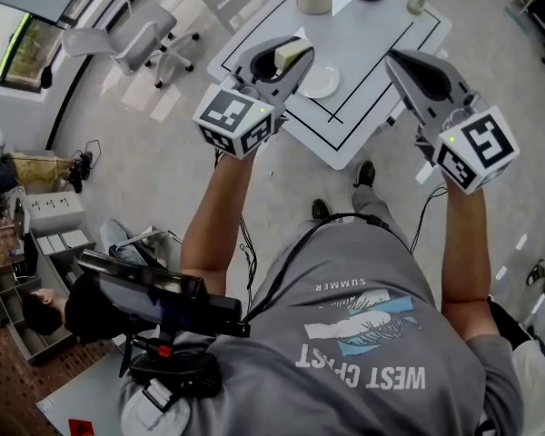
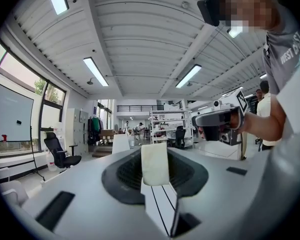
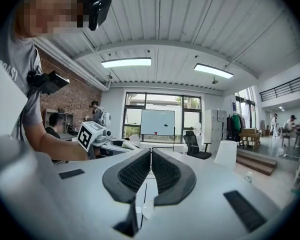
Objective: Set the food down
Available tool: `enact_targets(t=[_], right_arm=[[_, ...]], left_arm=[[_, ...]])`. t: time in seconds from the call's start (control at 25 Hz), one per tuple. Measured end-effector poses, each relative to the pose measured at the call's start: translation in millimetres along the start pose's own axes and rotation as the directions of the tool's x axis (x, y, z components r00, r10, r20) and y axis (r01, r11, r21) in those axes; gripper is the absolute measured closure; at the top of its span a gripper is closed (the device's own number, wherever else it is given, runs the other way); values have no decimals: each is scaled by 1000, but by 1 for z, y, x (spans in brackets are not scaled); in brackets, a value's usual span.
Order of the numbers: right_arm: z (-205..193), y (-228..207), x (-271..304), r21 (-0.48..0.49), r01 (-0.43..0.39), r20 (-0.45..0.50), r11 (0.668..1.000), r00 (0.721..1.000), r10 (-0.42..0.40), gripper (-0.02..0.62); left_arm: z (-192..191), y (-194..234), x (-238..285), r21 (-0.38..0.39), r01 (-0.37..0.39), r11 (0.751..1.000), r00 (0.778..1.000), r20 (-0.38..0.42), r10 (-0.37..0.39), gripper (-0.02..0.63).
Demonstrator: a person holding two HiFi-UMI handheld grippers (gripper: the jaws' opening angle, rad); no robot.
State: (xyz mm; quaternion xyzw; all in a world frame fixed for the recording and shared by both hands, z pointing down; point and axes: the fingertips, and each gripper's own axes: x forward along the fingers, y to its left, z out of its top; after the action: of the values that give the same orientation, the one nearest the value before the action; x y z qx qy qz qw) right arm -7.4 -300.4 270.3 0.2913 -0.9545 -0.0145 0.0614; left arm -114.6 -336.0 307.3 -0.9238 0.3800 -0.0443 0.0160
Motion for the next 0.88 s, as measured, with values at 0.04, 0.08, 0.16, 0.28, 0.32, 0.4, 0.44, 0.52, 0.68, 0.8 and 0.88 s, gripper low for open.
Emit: enact_targets(t=[0.04, 0.08, 0.16, 0.28, 0.32, 0.4, 0.44, 0.52, 0.68, 0.8, 0.88], right_arm=[[-2, -3, 1, 2, -3, -6, 1000, 1000, 3, 588], [-4, -6, 3, 3, -7, -12, 1000, 1000, 7, 588], [-10, -15, 8, 7, -15, -22, 1000, 1000, 15, 588], [-21, -32, 18, 27, -27, -31, 999, 999, 27, 588], [-24, -37, 21, 32, -32, -34, 999, 999, 33, 588], [-28, -47, 26, 38, -43, -40, 998, 998, 44, 588], [-30, -51, 28, 42, -47, -44, 998, 998, 49, 588], [-33, -58, 32, 53, -52, -51, 997, 997, 54, 588], [-40, -69, 37, 71, -63, -60, 995, 996, 67, 588], [-47, -78, 40, 81, -68, -70, 994, 995, 73, 588], [-51, -81, 40, 91, -69, -78, 993, 994, 76, 588]], left_arm=[[-3, 3, 3, -2, -5, 1000, 1000, -7, 5, 499], [-6, 7, 7, -4, -12, 1000, 1000, -15, 12, 499], [-17, 16, 16, -13, -27, 1000, 999, -32, 27, 499], [-40, 28, 33, -23, -42, 999, 996, -75, 40, 499], [-47, 31, 39, -20, -47, 999, 995, -92, 45, 499], [-62, 40, 51, -3, -61, 998, 990, -130, 60, 499], [-70, 44, 57, 7, -68, 998, 986, -153, 68, 499], [-89, 51, 65, 17, -79, 997, 976, -202, 81, 499], [-124, 61, 78, 27, -89, 996, 953, -289, 93, 499], [-147, 69, 88, 45, -88, 995, 936, -339, 98, 499], [-163, 71, 92, 48, -86, 995, 922, -375, 97, 499]])
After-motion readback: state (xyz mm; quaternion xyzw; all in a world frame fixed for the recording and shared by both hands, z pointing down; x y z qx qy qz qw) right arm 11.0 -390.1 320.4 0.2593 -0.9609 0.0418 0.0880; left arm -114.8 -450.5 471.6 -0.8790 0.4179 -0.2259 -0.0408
